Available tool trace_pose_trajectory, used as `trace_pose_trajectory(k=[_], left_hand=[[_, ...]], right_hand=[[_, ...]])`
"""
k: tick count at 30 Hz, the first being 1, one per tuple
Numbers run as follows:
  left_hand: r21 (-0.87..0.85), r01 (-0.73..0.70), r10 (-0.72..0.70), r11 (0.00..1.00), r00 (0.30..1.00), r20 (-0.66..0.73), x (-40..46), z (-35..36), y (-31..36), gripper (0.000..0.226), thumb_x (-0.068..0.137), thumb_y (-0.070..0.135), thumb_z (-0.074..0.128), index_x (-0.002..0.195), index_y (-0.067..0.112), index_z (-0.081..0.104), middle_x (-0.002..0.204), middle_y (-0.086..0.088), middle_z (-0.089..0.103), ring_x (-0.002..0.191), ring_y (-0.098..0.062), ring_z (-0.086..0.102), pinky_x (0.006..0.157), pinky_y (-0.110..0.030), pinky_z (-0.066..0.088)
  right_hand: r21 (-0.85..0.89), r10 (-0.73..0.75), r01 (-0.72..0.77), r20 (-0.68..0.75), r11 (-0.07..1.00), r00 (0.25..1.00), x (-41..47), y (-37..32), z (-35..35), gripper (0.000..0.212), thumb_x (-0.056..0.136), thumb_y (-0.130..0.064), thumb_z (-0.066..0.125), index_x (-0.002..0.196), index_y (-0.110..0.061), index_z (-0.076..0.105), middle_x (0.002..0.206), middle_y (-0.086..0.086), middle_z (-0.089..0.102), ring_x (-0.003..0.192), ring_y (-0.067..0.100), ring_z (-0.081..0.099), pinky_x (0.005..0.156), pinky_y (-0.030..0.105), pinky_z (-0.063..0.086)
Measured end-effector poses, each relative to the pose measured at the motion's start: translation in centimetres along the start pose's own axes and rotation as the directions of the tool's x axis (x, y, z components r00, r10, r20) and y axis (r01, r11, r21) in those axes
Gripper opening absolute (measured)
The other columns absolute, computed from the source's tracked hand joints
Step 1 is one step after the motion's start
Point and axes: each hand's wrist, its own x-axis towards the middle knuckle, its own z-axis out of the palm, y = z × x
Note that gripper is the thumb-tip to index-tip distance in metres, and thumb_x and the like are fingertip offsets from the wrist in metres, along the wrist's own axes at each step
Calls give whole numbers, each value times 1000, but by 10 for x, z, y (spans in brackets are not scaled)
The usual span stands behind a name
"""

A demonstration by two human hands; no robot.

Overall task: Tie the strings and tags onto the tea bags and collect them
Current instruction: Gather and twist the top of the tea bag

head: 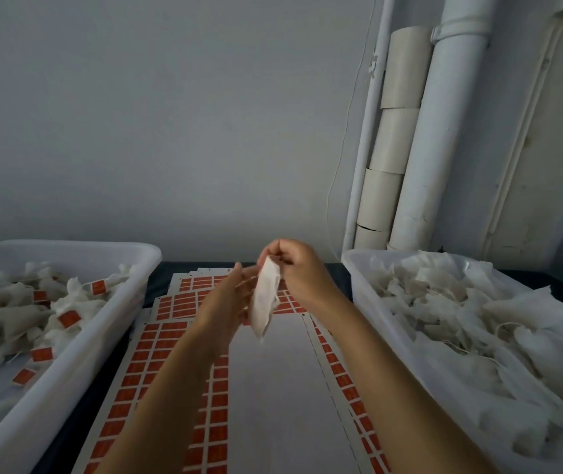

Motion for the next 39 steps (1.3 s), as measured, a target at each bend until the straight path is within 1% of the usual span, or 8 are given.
trace_pose_trajectory(k=[3, 7, 14, 19, 25, 32, 36, 39], left_hand=[[8, 47, -47, 999, 996, 82, -2, -25, -14, 42, 88, 51, 44, 115, 22, 57, 106, -3, 70, 100, -22, 67, 88, -39, 51], [352, -63, 36, 934, 996, 84, -11, -37, -22, 36, 79, 54, 46, 100, 29, 61, 88, 15, 72, 83, -4, 69, 62, -15, 51], [569, -31, 131, 821, 982, -135, 5, -39, -30, 23, 85, 38, 61, 93, 16, 60, 84, 1, 65, 72, -12, 65, 52, -14, 49], [518, -94, 287, 850, 907, -307, 9, -39, -43, 37, 85, 31, 65, 116, 13, 56, 101, 3, 60, 79, -7, 58, 50, -11, 45], [464, -143, 335, 875, 868, -366, 9, -40, -51, 22, 85, 29, 65, 100, 18, 53, 98, 1, 59, 82, -8, 57, 58, -13, 42], [369, -283, 367, 885, 912, -182, -2, -37, -45, 22, 77, 34, 70, 96, 27, 62, 86, 18, 66, 81, -3, 63, 57, -10, 49], [364, -334, 399, 869, 909, -118, -4, -35, -48, 8, 85, 25, 64, 89, 19, 64, 83, 5, 69, 78, -12, 66, 66, -22, 55], [418, -366, 443, 831, 891, -100, -3, -32, -50, 11, 88, 22, 61, 91, 11, 61, 84, 0, 65, 74, -7, 61, 62, -13, 50]], right_hand=[[107, 106, -119, 120, 987, 987, 1, 21, 29, 16, 97, -12, 44, 90, -11, 58, 92, 9, 65, 83, 24, 65, 72, 33, 57], [222, 93, -122, 138, 967, 986, 3, 46, 53, 21, 96, -7, 42, 89, -8, 61, 90, 7, 65, 79, 15, 63, 60, 19, 51], [241, 135, -110, -88, 964, 987, 14, 74, 63, 20, 94, -5, 46, 89, -13, 63, 95, 2, 65, 93, 15, 61, 79, 23, 53], [358, 143, -100, -95, 928, 985, 12, 89, 61, 25, 98, -32, 38, 94, -17, 57, 92, 3, 65, 80, 14, 64, 63, 17, 52], [91, -16, 32, -167, 995, 986, -1, 109, 74, 18, 93, -20, 53, 79, -31, 54, 71, -9, 61, 63, -1, 59, 58, 7, 45], [6, -135, 138, -161, 990, 978, -8, 110, 77, 23, 92, -16, 55, 81, -36, 52, 74, -19, 59, 68, -2, 60, 60, 7, 47], [-111, -228, 214, -128, 970, 965, -11, 111, 78, 14, 92, -17, 55, 86, -29, 56, 75, -23, 56, 72, -2, 60, 64, 8, 49], [-185, -274, 251, -113, 950, 955, -13, 111, 77, 8, 92, -24, 55, 84, -24, 58, 72, -21, 55, 67, 2, 60, 63, 9, 48]])
